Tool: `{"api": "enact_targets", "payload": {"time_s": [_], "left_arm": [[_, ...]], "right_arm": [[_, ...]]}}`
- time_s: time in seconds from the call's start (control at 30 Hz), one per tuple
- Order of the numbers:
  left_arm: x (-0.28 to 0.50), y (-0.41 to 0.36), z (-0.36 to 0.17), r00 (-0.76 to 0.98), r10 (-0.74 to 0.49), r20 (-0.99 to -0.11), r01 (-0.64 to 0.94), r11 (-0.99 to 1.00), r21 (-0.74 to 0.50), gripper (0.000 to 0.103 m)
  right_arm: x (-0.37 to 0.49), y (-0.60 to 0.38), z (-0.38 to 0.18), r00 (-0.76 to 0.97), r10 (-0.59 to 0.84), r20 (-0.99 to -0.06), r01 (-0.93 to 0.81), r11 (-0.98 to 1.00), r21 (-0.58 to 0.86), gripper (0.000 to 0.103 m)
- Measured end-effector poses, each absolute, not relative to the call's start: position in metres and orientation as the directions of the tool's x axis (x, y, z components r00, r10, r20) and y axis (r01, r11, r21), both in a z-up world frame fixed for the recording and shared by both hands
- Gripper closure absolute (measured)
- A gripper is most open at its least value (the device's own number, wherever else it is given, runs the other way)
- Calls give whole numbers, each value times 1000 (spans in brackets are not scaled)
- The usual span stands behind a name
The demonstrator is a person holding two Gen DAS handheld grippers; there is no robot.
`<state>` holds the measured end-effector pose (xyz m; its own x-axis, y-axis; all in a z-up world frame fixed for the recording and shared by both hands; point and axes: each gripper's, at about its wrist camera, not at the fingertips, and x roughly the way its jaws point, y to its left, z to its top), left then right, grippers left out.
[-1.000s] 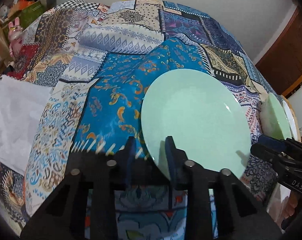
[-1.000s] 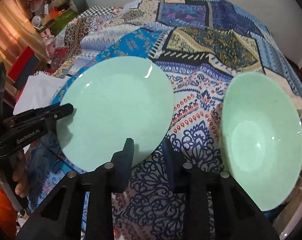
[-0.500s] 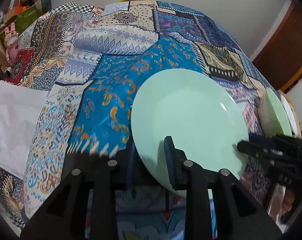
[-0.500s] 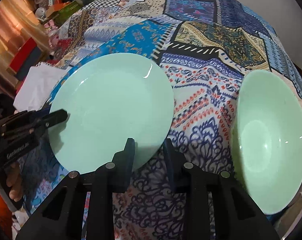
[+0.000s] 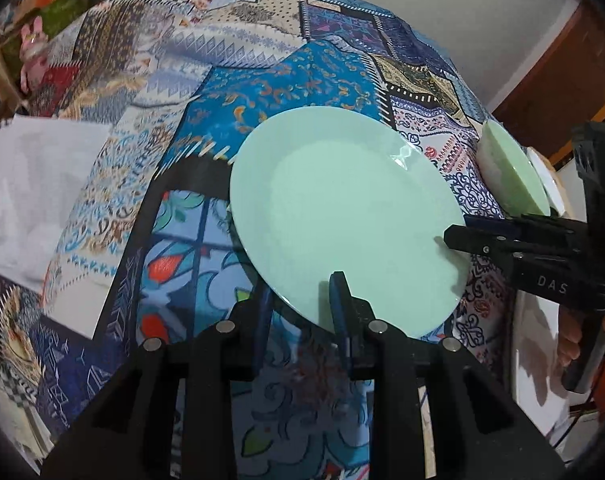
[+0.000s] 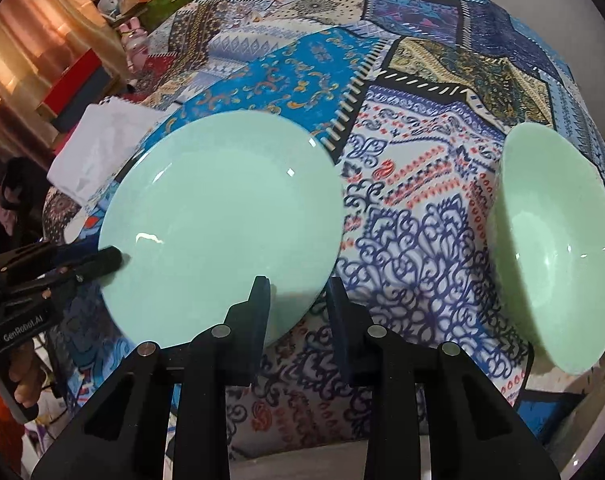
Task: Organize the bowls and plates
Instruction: 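Grasp the pale green plate with the left tool and lift it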
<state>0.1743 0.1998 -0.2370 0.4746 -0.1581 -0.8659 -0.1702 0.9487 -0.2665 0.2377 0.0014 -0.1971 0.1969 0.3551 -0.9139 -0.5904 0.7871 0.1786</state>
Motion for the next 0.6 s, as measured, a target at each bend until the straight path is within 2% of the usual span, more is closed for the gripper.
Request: {"api": "enact_targets", "payload": {"time_s": [0.1, 0.2, 0.4, 0.6], "left_arm": [[176, 209, -235, 486, -111, -867, -214, 946, -242, 75], [188, 220, -240, 472, -147, -869, -233, 930, -284, 75], [216, 223, -246, 464, -162, -871, -214, 934, -287, 74], [220, 226, -249, 472, -167, -866, -220, 929, -298, 74]], "right_arm": [[245, 3, -201, 177, 362, -915, -570, 796, 205, 76], [254, 6, -206, 169, 376, -911, -553, 801, 228, 76], [257, 12, -211, 156, 385, -910, -565, 790, 238, 74], [256, 8, -208, 155, 393, -907, -550, 796, 251, 78]]}}
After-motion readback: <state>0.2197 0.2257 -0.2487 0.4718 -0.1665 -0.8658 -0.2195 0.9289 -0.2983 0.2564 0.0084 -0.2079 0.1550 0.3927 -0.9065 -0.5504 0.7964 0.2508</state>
